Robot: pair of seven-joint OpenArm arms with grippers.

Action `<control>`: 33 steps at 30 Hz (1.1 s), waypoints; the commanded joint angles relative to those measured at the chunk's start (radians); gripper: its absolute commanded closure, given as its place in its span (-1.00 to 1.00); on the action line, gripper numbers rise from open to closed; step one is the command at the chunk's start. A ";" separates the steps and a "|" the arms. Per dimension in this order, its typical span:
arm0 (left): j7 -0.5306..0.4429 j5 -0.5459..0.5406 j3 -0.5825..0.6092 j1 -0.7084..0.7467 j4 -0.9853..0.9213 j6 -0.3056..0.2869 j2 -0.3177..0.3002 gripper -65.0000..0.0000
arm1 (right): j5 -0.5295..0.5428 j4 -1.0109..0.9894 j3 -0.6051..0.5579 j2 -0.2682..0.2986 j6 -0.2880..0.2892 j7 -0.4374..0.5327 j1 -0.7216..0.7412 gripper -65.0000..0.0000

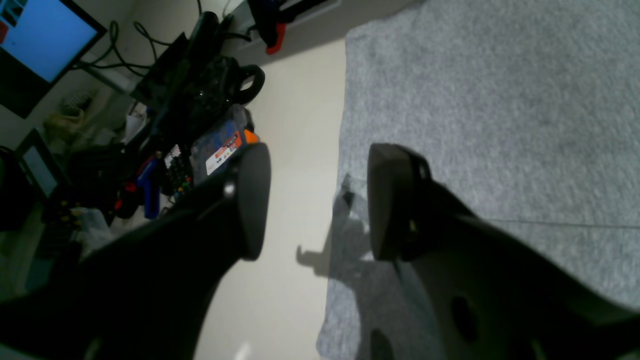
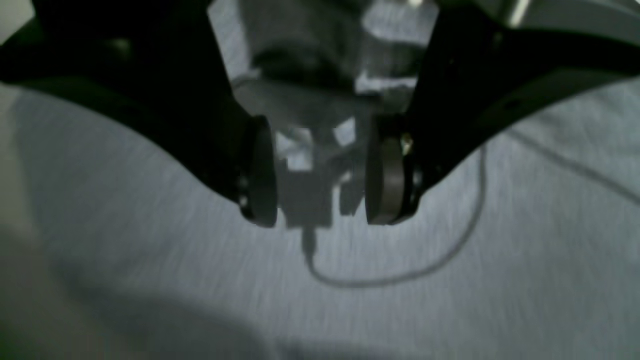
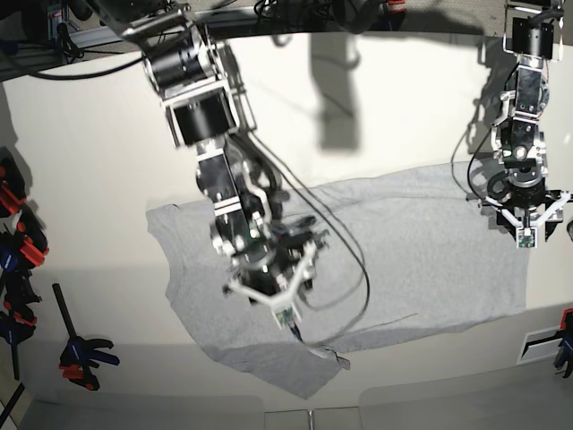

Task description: Fold the T-shirt properly

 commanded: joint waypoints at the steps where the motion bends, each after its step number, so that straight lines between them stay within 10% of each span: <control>1: -0.024 0.014 -0.010 -0.019 0.017 0.011 -0.017 0.11 | -0.022 0.018 0.001 -0.008 0.002 0.036 0.045 0.16; 9: -0.019 0.014 -0.010 -0.011 0.017 0.011 -0.017 0.11 | -0.052 0.048 0.000 -0.007 0.015 -0.079 0.053 0.16; 23: -0.113 -0.249 -0.010 0.027 -0.187 -0.079 0.033 0.11 | 0.054 0.136 0.117 0.189 0.018 0.001 -0.211 0.16; 33: -0.074 -0.274 -0.012 -0.002 -0.361 -0.079 0.099 0.11 | 0.049 0.135 0.236 0.192 0.059 -0.004 -0.283 0.16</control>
